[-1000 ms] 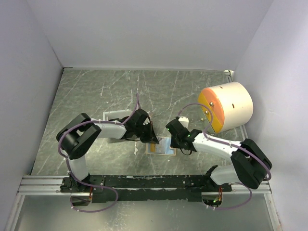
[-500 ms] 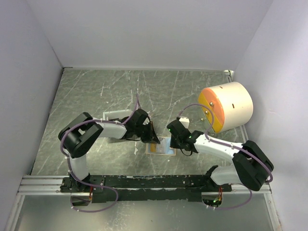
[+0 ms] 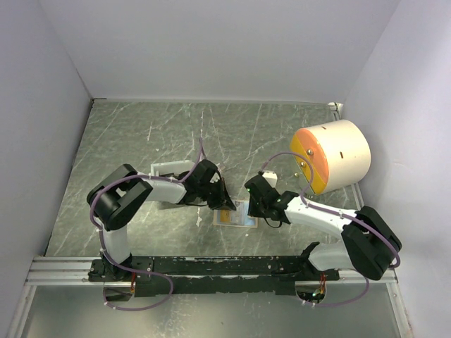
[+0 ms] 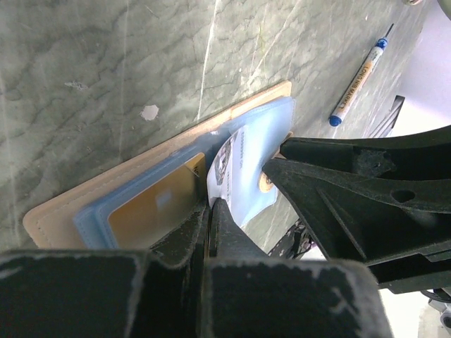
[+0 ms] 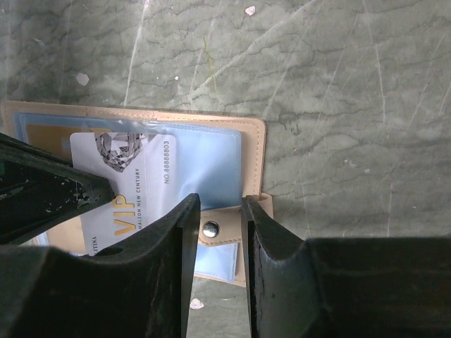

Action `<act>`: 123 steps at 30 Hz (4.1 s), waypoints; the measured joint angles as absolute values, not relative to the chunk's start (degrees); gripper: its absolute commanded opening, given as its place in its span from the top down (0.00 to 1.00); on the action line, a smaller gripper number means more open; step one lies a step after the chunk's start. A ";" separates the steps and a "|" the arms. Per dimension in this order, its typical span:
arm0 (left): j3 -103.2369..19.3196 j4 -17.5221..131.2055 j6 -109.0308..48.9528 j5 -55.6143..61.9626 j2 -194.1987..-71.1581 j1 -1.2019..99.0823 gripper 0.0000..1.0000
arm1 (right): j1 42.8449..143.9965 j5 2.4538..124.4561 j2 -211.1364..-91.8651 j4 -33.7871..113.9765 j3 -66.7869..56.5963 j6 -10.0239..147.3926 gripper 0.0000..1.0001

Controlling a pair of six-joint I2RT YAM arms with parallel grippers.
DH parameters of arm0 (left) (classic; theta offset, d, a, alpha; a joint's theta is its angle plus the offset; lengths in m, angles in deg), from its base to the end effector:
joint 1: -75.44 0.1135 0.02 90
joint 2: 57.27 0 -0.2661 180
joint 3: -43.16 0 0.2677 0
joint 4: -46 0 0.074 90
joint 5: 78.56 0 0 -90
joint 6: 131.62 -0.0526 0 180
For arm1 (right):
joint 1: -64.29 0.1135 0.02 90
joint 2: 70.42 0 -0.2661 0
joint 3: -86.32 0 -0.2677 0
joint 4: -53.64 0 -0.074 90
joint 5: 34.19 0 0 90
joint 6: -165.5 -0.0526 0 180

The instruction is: Put the credit cards into the card holder

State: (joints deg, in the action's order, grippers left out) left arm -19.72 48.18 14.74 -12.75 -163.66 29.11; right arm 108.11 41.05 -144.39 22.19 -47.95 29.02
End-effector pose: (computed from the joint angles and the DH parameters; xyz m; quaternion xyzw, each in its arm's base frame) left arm 0.2430 -0.2857 0.0972 -0.0004 0.9090 -0.4092 0.0788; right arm 0.1863 0.1602 0.1348 0.0558 0.9562 0.0964 0.2707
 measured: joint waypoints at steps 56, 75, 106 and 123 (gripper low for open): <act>-21.54 50.24 17.17 -8.29 -162.35 23.45 0.43 | 103.28 49.79 -139.37 27.85 -53.42 29.41 0.67; -23.68 60.68 13.69 -2.54 -155.92 24.61 0.35 | 103.32 49.88 -136.18 21.27 -50.75 29.83 0.60; -13.73 54.02 11.13 -9.91 -148.01 33.62 0.25 | 110.01 55.02 -152.53 34.89 -46.47 25.96 0.87; -13.32 51.61 11.37 -10.69 -152.32 33.62 0.24 | 110.01 55.02 -152.26 37.05 -47.58 25.48 0.88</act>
